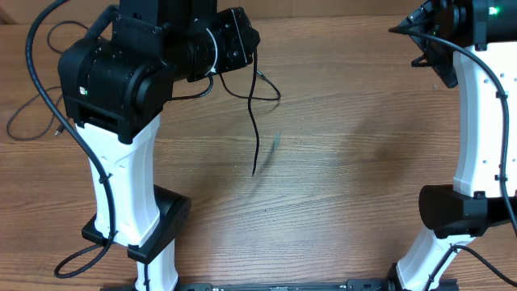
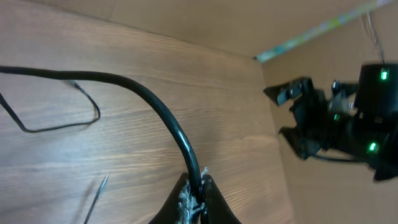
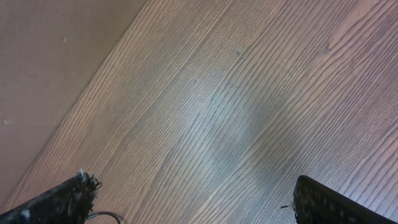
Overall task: Untangle cables
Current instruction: 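Lift the cable high and swing it left with the left gripper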
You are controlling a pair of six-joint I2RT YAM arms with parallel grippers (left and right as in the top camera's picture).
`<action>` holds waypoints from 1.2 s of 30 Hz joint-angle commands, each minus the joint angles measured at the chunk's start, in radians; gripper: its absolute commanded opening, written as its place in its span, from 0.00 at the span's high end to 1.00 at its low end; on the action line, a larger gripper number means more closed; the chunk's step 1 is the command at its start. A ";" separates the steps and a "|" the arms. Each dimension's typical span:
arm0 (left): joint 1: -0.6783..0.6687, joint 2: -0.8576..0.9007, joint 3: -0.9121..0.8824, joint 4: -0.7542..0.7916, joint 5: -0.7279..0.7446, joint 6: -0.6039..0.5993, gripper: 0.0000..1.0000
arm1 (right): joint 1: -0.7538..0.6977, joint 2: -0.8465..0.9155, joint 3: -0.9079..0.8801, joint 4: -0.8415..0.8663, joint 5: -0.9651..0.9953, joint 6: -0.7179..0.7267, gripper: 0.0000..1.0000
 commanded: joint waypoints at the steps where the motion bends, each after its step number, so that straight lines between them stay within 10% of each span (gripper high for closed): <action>1: 0.012 -0.011 0.006 0.000 -0.072 -0.241 0.96 | -0.002 0.000 0.010 0.002 0.014 -0.004 0.00; 8: 0.013 -0.011 0.006 0.012 -0.167 -0.690 0.96 | -0.002 0.000 0.010 0.002 0.014 -0.004 0.00; 30: 0.358 -0.010 -0.168 0.000 -0.347 -0.808 0.96 | -0.002 0.000 0.010 0.002 0.014 -0.004 0.00; 36: 0.393 -0.011 -0.253 -0.001 -0.160 -0.621 0.96 | -0.002 0.000 0.010 0.002 0.014 -0.004 0.00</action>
